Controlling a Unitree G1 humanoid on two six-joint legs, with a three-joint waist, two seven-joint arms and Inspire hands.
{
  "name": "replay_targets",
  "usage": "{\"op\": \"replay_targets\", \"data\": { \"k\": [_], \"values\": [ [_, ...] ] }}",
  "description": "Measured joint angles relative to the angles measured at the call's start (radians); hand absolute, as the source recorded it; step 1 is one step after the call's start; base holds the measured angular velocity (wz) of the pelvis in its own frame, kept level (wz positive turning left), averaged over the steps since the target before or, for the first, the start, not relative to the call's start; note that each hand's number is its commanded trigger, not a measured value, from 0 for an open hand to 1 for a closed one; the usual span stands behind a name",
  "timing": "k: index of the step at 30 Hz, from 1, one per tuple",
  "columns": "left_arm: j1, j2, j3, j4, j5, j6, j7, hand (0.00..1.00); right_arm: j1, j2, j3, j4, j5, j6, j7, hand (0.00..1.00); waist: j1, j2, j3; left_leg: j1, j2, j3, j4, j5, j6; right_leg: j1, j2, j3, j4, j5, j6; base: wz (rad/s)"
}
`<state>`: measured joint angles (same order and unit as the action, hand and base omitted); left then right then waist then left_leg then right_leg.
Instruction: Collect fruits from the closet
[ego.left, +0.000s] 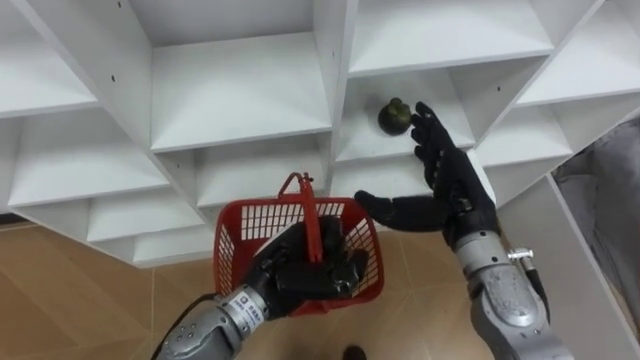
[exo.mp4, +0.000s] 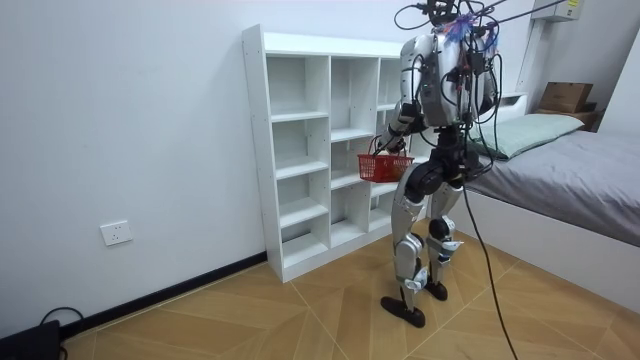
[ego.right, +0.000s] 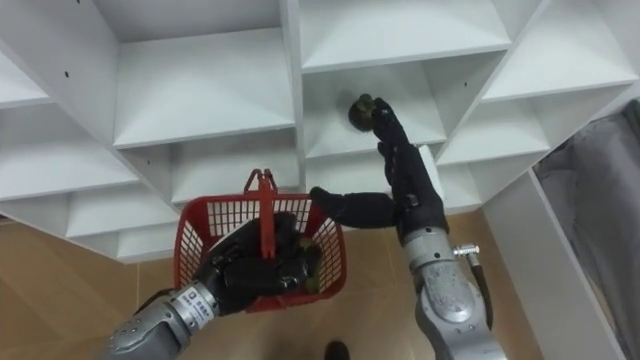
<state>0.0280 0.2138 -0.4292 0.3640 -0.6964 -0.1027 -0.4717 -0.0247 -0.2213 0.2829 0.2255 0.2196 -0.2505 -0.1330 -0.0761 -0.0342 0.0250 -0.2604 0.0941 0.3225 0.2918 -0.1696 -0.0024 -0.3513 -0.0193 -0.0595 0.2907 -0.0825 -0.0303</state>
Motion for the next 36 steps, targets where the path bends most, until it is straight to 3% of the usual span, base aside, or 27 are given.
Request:
{"op": "replay_targets", "data": {
  "k": [13,20,29,36],
  "values": [
    [-0.008,0.003,0.006,0.033,0.0,0.0,0.0,1.0,-0.041,-0.003,-0.001,0.088,-0.033,0.0,-0.022,0.0,0.006,0.001,0.0,-0.027,-0.001,-0.028,0.01,0.0,0.0,-0.006,-0.008,-0.035,-0.002,-0.003,-0.002,0.06],
    [-0.011,0.009,0.033,0.04,-0.002,0.001,-0.001,1.0,-0.065,-0.047,0.0,0.121,-0.03,0.0,-0.058,0.0,0.029,-0.002,-0.0006,-0.044,-0.003,-0.039,0.009,0.002,0.001,-0.017,-0.014,-0.054,0.002,-0.008,-0.002,0.07],
    [-0.013,0.009,0.033,0.049,0.002,0.011,0.0,1.0,-0.14,-0.06,-0.001,0.225,-0.038,0.005,-0.111,0.0,0.03,-0.037,0.0016,-0.069,-0.002,-0.061,0.031,0.002,0.001,-0.019,-0.016,-0.074,-0.001,-0.011,-0.002,0.07],
    [-0.014,0.026,0.037,0.051,0.002,0.012,0.0,1.0,-0.178,-0.06,-0.052,0.275,-0.041,0.008,-0.171,0.0,0.058,-0.037,0.0019,-0.098,0.002,-0.077,0.047,0.002,0.001,-0.036,-0.017,-0.086,0.005,-0.01,-0.005,0.06]
  ]
}}
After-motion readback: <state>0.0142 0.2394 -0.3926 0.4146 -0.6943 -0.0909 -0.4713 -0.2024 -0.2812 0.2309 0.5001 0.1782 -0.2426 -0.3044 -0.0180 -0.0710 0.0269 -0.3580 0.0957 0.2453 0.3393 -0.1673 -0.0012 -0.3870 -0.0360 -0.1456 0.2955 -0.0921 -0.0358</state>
